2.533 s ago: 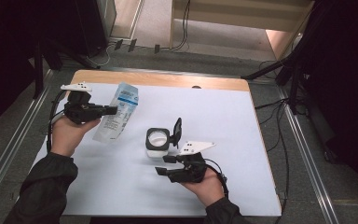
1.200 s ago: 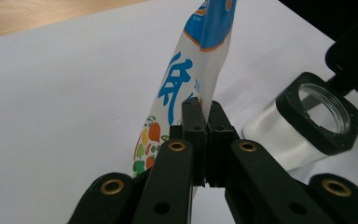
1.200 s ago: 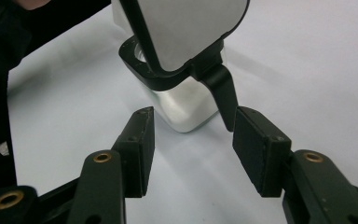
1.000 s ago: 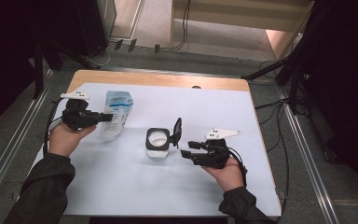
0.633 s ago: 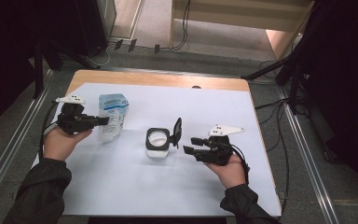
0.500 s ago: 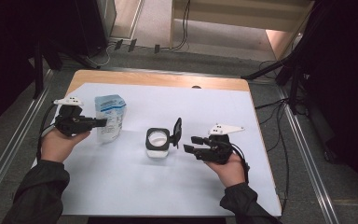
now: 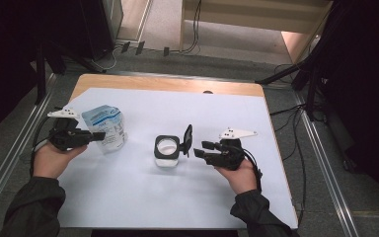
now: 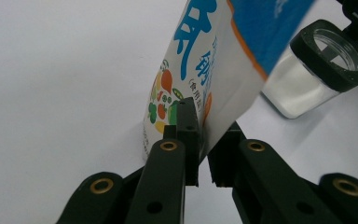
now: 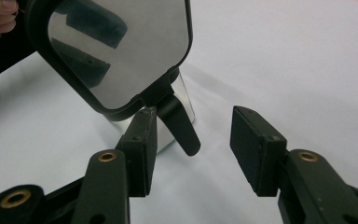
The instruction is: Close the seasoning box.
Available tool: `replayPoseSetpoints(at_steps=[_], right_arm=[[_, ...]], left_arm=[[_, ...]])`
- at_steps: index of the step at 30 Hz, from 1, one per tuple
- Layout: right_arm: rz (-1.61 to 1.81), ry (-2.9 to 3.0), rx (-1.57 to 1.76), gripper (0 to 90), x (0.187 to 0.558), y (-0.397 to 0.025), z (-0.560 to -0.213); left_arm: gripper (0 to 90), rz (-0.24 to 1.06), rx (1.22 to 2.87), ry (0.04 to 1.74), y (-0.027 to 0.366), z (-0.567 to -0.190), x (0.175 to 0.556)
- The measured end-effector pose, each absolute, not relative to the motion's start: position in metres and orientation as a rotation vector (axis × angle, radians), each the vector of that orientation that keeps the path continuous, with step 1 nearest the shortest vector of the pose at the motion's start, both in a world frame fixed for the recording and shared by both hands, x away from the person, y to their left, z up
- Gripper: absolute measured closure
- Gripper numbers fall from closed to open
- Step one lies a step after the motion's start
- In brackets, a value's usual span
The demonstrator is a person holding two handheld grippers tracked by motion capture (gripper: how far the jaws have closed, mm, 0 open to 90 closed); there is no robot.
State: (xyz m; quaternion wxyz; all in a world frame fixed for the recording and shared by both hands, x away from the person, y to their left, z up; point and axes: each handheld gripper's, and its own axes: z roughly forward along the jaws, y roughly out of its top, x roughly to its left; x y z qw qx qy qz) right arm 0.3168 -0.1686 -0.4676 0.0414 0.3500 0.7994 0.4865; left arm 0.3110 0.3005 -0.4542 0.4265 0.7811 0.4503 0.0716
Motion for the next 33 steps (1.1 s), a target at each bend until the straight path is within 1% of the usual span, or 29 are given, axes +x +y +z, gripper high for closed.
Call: replayPoseSetpoints(at_steps=[5,11,14,17,21,23,25,27,30,32,33], right_arm=[[1.488,2.445,1.077,53.3,0.319,-0.167,-0.468],[1.489,2.445,1.072,53.5,0.318,-0.166,-0.468],[1.491,2.452,1.069,53.1,0.318,-0.165,-0.468],[1.491,2.448,1.053,53.4,0.318,-0.164,-0.468],[1.509,2.438,1.054,56.4,0.319,-0.165,-0.465],[1.528,2.442,1.075,60.2,0.322,-0.163,-0.463],[1.555,2.441,1.059,67.3,0.324,-0.161,-0.462],[1.561,2.431,1.032,76.2,0.326,-0.159,-0.461],[1.562,2.452,1.006,87.1,0.328,-0.155,-0.462],[1.561,2.456,1.003,90.0,0.329,-0.153,-0.461],[1.566,2.452,1.005,90.0,0.33,-0.152,-0.46]], left_arm=[[82.7,0.181,1.944,1.12,0.295,-0.457,0.314],[77.6,0.194,1.951,1.1,0.296,-0.457,0.313],[73.1,0.25,1.93,1.093,0.297,-0.456,0.31],[68.2,0.231,1.916,1.074,0.298,-0.455,0.309],[60.0,0.224,1.927,1.073,0.298,-0.457,0.309],[56.2,0.225,1.926,1.073,0.299,-0.458,0.308],[54.7,0.225,1.92,1.073,0.3,-0.458,0.308],[51.9,0.224,1.92,1.074,0.301,-0.458,0.308],[47.8,0.235,1.921,1.072,0.301,-0.459,0.305],[45.8,0.249,1.934,1.06,0.301,-0.46,0.302],[44.9,0.248,1.939,1.059,0.301,-0.461,0.301]])
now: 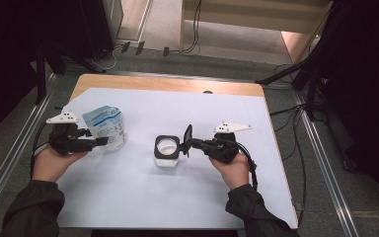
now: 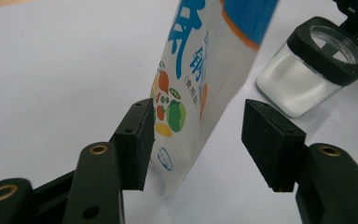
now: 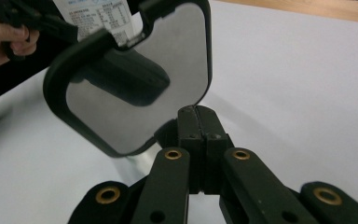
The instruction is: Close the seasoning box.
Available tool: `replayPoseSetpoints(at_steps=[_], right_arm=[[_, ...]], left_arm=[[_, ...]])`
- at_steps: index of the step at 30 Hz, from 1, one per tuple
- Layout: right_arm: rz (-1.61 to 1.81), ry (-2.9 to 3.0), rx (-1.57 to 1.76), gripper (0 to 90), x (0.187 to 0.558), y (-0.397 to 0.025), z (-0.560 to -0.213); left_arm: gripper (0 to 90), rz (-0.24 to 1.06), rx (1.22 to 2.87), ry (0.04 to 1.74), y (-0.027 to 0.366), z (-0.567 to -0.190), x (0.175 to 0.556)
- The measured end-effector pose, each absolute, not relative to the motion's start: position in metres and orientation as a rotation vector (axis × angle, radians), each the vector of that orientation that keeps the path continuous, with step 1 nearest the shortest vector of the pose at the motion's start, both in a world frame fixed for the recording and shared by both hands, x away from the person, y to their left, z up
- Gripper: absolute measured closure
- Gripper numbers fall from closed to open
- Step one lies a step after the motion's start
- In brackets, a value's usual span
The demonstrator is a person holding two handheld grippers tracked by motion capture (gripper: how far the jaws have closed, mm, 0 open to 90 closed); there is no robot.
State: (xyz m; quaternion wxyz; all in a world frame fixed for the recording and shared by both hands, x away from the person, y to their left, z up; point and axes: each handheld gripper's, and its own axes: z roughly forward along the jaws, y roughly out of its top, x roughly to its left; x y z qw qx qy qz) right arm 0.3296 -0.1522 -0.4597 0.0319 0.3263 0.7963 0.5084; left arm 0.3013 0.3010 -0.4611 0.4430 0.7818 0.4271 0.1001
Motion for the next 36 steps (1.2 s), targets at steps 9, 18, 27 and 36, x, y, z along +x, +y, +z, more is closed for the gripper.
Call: replayPoseSetpoints(at_steps=[9,18,27,36], right_arm=[[1.632,2.44,1.022,90.0,0.336,-0.146,-0.456],[1.646,2.42,1.014,90.0,0.337,-0.141,-0.454],[1.659,2.43,0.98,89.8,0.343,-0.124,-0.45],[1.601,2.507,0.951,81.2,0.342,-0.112,-0.456]], left_arm=[[39.8,0.252,1.946,1.069,0.307,-0.466,0.292],[38.6,0.248,1.93,1.081,0.314,-0.472,0.284],[38.2,0.247,1.923,1.097,0.317,-0.475,0.284],[37.6,0.241,1.928,1.087,0.317,-0.476,0.284]])
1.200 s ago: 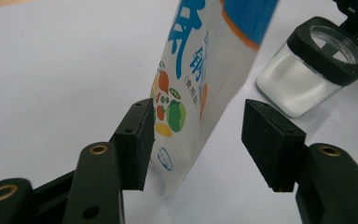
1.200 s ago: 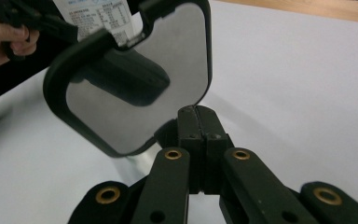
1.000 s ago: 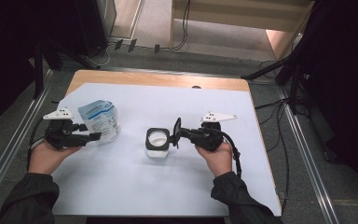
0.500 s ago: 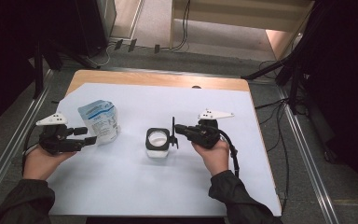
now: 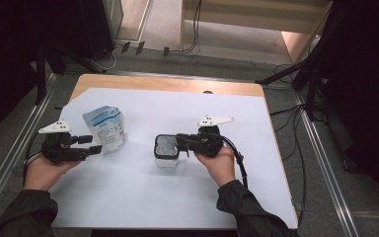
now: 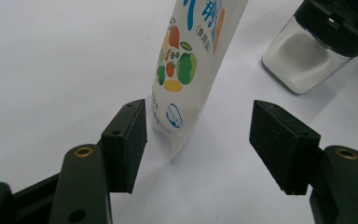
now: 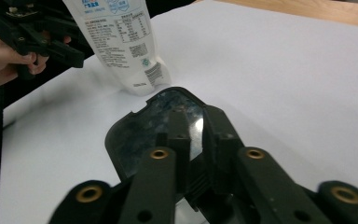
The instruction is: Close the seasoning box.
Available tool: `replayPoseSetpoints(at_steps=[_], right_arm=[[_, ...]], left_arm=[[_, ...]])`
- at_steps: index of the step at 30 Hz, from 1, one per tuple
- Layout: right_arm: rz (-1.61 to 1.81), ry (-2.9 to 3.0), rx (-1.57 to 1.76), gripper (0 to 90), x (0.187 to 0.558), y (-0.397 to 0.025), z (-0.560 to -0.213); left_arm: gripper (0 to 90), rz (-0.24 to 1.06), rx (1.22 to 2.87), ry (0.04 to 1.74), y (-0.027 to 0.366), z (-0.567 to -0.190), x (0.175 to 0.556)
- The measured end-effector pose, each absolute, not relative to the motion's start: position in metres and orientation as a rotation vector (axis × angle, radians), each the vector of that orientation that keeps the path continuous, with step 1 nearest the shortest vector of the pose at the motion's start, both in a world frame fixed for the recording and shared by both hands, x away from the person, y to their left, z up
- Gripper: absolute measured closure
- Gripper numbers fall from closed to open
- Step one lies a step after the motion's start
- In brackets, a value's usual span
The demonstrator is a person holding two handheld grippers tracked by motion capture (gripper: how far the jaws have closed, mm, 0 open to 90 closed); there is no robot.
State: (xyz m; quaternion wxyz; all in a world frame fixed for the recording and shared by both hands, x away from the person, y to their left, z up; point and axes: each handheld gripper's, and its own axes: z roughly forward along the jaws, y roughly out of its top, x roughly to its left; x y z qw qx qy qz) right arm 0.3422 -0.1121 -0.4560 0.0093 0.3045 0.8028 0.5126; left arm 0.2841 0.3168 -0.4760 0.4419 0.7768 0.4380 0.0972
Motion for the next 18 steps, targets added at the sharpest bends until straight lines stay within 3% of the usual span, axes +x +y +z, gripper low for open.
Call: replayPoseSetpoints(at_steps=[7,18], right_arm=[[1.586,2.475,0.955,68.6,0.345,-0.122,-0.455],[1.573,2.407,1.037,61.7,0.353,-0.147,-0.459]], left_arm=[[36.9,0.251,1.929,1.085,0.317,-0.476,0.284],[34.8,0.259,1.941,1.081,0.317,-0.478,0.285]])
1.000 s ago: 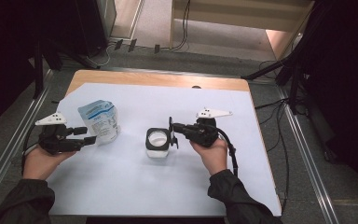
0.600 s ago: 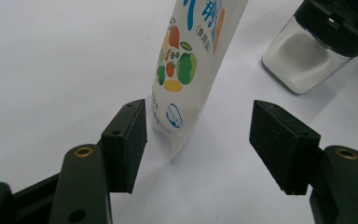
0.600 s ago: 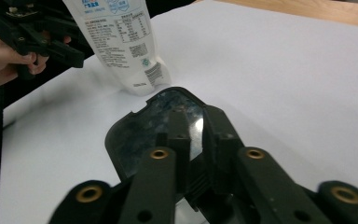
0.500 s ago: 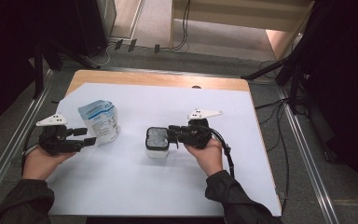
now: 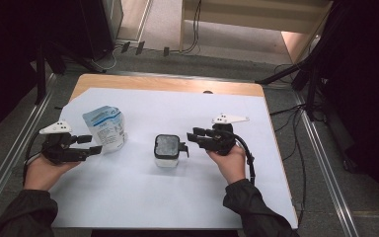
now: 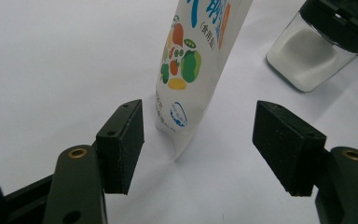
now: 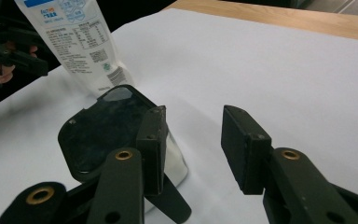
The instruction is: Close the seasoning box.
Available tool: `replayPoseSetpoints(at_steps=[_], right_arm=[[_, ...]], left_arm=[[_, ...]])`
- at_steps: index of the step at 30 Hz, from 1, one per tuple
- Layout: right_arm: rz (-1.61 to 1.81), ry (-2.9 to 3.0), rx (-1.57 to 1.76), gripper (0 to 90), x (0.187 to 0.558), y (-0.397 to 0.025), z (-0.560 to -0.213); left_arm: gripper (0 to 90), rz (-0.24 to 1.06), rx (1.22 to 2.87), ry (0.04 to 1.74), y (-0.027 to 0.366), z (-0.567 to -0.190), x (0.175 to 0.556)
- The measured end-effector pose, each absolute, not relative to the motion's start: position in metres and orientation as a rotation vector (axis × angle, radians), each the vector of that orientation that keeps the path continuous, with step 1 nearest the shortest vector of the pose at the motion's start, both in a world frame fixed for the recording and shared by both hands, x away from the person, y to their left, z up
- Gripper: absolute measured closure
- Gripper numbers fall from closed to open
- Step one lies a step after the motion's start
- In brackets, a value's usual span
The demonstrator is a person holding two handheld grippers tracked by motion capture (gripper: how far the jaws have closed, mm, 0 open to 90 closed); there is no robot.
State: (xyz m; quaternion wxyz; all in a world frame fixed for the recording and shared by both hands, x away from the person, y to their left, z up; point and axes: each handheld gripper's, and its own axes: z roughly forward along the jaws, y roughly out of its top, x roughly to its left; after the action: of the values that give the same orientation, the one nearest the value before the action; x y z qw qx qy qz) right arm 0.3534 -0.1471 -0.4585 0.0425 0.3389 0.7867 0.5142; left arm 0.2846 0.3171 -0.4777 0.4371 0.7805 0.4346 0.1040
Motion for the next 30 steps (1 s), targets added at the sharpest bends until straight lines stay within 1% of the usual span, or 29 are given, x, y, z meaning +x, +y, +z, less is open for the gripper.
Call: replayPoseSetpoints(at_steps=[3,7,11,18,25,30], right_arm=[[1.551,2.389,1.061,58.0,0.353,-0.153,-0.458],[1.547,2.358,1.087,56.4,0.352,-0.162,-0.46],[1.514,2.319,1.121,54.5,0.352,-0.176,-0.464],[1.471,2.253,1.178,54.6,0.353,-0.2,-0.466],[1.44,2.188,1.233,54.7,0.351,-0.225,-0.472],[1.409,2.174,1.242,53.8,0.35,-0.236,-0.474]], left_arm=[[34.8,0.26,1.94,1.079,0.316,-0.478,0.285],[34.8,0.228,1.93,1.079,0.316,-0.478,0.283],[34.8,0.232,1.946,1.066,0.317,-0.479,0.278],[34.5,0.24,1.944,1.067,0.317,-0.48,0.281],[34.6,0.222,1.944,1.06,0.316,-0.482,0.286],[34.6,0.216,1.951,1.054,0.313,-0.482,0.288]])
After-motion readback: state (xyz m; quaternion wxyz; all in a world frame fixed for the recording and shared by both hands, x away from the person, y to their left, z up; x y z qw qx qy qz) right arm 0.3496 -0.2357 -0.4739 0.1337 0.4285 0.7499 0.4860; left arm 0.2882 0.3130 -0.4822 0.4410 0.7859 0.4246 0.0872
